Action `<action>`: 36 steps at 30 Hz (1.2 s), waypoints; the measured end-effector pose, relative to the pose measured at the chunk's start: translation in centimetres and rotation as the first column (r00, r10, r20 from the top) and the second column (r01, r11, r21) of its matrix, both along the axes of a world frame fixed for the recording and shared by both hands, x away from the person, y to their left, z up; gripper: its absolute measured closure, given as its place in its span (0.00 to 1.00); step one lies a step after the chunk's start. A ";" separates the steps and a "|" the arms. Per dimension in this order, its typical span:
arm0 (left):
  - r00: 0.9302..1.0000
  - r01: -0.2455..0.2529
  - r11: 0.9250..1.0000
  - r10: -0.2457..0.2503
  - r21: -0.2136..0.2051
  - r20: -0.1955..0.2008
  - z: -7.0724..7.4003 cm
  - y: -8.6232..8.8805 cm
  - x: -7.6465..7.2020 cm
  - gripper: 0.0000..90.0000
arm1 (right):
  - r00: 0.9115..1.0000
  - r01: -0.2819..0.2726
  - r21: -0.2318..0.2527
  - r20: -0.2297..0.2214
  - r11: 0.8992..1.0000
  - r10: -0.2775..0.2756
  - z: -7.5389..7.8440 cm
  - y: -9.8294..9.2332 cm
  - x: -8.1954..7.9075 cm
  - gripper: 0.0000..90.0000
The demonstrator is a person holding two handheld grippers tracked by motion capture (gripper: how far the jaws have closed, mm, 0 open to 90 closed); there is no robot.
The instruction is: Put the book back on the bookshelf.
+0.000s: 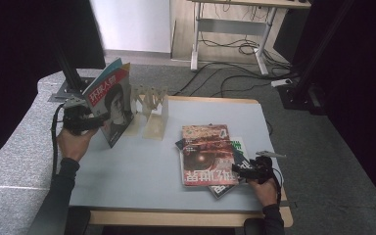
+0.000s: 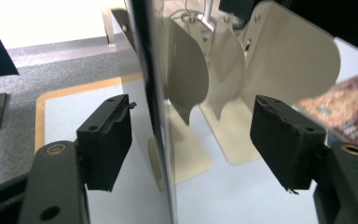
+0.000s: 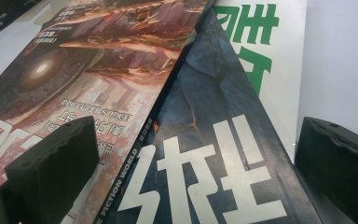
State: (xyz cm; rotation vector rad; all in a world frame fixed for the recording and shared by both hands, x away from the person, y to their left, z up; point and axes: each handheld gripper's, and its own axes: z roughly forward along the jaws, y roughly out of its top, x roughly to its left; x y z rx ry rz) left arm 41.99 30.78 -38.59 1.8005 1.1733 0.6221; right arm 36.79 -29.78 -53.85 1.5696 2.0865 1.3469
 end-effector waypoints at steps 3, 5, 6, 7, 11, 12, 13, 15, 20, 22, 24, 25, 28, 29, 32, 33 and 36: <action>1.000 0.010 1.000 -0.009 0.007 -0.002 -0.3 0.0 -0.5 0.28 | 1.000 0.000 0.000 0.000 1.000 0.000 0.0 0.0 0.0 0.00; 1.000 0.015 1.000 -0.015 0.008 -0.002 -0.4 0.0 -0.9 0.25 | 1.000 0.000 0.000 0.000 1.000 0.000 0.0 0.0 0.0 0.00; 1.000 0.020 1.000 -0.020 0.011 -0.001 -0.5 0.0 -1.1 0.24 | 1.000 0.000 0.000 0.001 1.000 0.000 0.0 0.0 0.0 0.00; 1.000 0.024 1.000 -0.024 0.011 -0.001 -0.6 0.0 -1.2 0.23 | 1.000 0.000 0.000 0.001 1.000 0.000 0.0 0.0 0.0 0.00; 0.999 0.041 0.999 -0.040 0.013 -0.013 -1.0 -0.2 -2.0 0.21 | 1.000 0.000 0.000 0.001 1.000 0.000 0.0 0.0 0.0 0.00; 0.998 0.044 0.999 -0.044 0.010 -0.035 -1.1 -0.4 -2.3 0.21 | 1.000 0.000 0.000 0.001 1.000 0.000 0.0 0.0 0.0 0.00; 0.998 0.048 0.999 -0.048 0.007 -0.042 -1.2 -0.5 -2.4 0.22 | 1.000 0.000 0.000 0.001 1.000 0.000 0.0 0.0 0.0 0.00; 0.997 0.056 0.998 -0.056 0.003 -0.044 -1.5 -0.7 -3.0 0.20 | 1.000 0.000 0.000 0.001 1.000 0.000 0.0 0.0 0.0 0.00; 0.993 0.100 0.995 -0.099 0.015 -0.057 -2.5 -1.6 -4.4 0.16 | 1.000 -0.001 -0.002 0.001 1.000 0.001 0.0 0.0 0.0 0.00; 0.991 0.114 0.993 -0.113 0.003 -0.064 -2.8 -1.8 -4.8 0.16 | 1.000 -0.001 -0.001 0.001 1.000 0.001 0.0 0.0 0.0 0.00; 0.989 0.130 0.991 -0.130 -0.007 -0.075 -3.3 -2.0 -5.2 0.16 | 1.000 -0.001 -0.001 0.001 1.000 0.001 0.0 0.0 0.0 0.00; 0.987 0.141 0.990 -0.141 -0.001 -0.079 -3.4 -2.1 -5.3 0.14 | 1.000 -0.001 -0.001 0.001 1.000 0.001 0.0 0.0 0.0 0.00; 0.983 0.160 0.987 -0.160 -0.005 -0.085 -3.9 -2.5 -5.7 0.11 | 1.000 -0.001 -0.001 0.001 1.000 0.001 0.0 0.0 0.0 0.00; 0.982 0.168 0.986 -0.168 -0.012 -0.085 -4.1 -2.6 -5.8 0.11 | 1.000 -0.001 -0.001 0.001 1.000 0.001 0.0 0.0 0.0 0.00; 0.977 0.191 0.981 -0.192 -0.025 -0.088 -4.6 -3.1 -6.1 0.08 | 1.000 -0.001 -0.001 0.001 1.000 0.001 0.0 0.0 0.0 0.00; 0.976 0.196 0.980 -0.198 -0.028 -0.088 -4.8 -3.3 -6.2 0.07 | 1.000 -0.001 -0.001 0.001 1.000 0.001 0.0 0.0 0.0 0.00; 0.971 0.219 0.975 -0.221 -0.036 -0.087 -5.3 -3.8 -6.3 0.03 | 1.000 -0.001 -0.001 0.001 1.000 0.001 0.0 0.0 0.0 0.00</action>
